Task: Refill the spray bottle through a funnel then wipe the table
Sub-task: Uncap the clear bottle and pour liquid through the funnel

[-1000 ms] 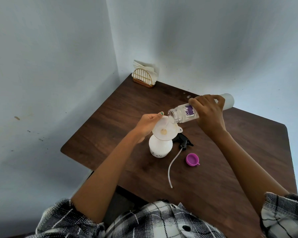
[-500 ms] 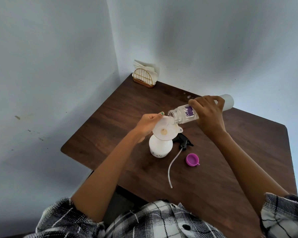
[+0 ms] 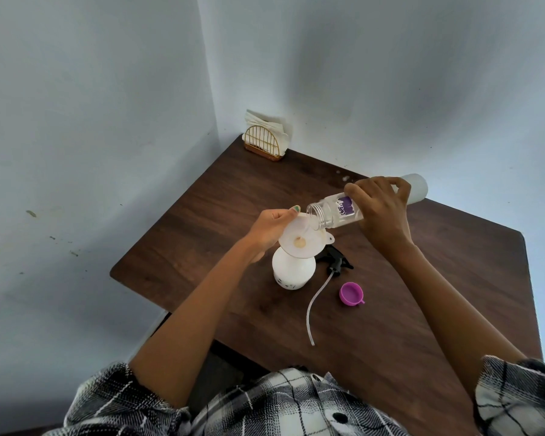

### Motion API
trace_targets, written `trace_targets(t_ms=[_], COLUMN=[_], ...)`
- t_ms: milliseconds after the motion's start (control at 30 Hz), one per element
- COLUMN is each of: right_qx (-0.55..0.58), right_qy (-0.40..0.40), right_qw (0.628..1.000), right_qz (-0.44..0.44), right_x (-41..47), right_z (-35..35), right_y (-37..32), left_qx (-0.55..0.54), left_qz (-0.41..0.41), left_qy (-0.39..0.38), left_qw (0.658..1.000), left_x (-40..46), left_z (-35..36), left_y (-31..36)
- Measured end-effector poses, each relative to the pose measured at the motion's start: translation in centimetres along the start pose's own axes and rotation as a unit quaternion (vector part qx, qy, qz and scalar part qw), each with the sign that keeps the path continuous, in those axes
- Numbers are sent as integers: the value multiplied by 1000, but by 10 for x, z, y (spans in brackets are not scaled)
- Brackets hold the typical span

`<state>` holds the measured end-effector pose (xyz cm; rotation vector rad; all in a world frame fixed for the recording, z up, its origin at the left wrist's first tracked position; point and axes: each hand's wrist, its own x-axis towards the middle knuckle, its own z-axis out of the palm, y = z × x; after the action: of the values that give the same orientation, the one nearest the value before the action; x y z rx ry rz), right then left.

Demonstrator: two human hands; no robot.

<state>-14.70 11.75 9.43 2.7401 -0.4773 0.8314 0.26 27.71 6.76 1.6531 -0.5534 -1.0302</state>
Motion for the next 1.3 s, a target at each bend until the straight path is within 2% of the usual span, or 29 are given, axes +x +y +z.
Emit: trace_targets(t_ms=[1300], right_qx=[-10], right_qy=[7], right_qw=[1000], right_qz=[-5], right_x=[0], right_z=[1], right_y=[2], left_qx=[1], left_qz=[1], left_qy=[-5], left_qw=[1000], left_x=[-2], left_z=[0], left_y=[2])
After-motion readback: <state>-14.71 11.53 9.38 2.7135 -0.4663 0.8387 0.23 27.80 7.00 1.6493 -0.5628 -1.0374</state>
